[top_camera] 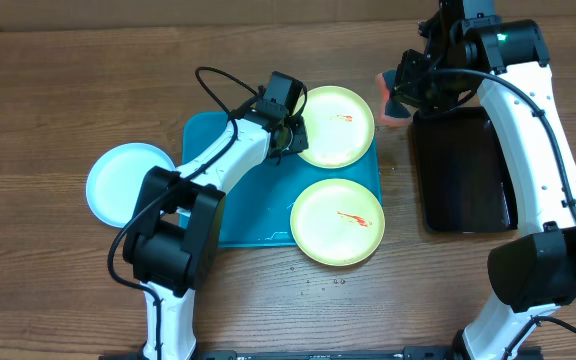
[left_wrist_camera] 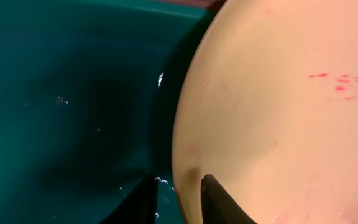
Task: Clean dirty plates on tray and stack at the side
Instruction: 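Grip the upper yellow plate's rim and drag it toward the tray's left side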
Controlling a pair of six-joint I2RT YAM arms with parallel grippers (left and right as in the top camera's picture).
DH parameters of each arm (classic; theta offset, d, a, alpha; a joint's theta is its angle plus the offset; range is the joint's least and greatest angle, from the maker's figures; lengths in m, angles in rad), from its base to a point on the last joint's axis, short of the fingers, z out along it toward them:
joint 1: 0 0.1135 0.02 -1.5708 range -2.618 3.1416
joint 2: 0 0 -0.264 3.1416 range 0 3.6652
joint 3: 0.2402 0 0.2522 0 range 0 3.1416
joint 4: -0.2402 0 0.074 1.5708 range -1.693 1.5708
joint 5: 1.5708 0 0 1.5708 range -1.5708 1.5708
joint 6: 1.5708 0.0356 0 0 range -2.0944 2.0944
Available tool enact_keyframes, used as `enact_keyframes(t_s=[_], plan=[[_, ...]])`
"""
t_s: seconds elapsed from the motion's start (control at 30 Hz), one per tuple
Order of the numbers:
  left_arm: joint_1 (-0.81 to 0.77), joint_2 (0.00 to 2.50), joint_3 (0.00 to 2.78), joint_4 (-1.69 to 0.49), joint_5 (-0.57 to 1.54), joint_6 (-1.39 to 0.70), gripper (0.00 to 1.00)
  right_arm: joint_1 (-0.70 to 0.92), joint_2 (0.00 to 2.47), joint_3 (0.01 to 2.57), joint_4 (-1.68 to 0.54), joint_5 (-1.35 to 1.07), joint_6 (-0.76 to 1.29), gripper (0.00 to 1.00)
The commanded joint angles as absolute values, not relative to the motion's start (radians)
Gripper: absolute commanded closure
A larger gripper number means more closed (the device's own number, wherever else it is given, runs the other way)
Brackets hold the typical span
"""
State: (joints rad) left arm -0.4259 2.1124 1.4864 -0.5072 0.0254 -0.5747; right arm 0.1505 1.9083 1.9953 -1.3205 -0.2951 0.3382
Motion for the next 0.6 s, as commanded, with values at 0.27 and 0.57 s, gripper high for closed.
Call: enact_keyframes(t_s=[0.27, 0.57], plan=[[-0.426, 2.163, 1.509, -0.482, 0.016, -0.575, 0.96, 0.144, 1.908, 2.004, -1.315, -0.288, 0.324, 0.96], [-0.321, 2.163, 1.697, -0.657, -0.019, -0.408, 0.96, 0.144, 1.908, 2.004, -1.316, -0.289, 0.316, 0.96]])
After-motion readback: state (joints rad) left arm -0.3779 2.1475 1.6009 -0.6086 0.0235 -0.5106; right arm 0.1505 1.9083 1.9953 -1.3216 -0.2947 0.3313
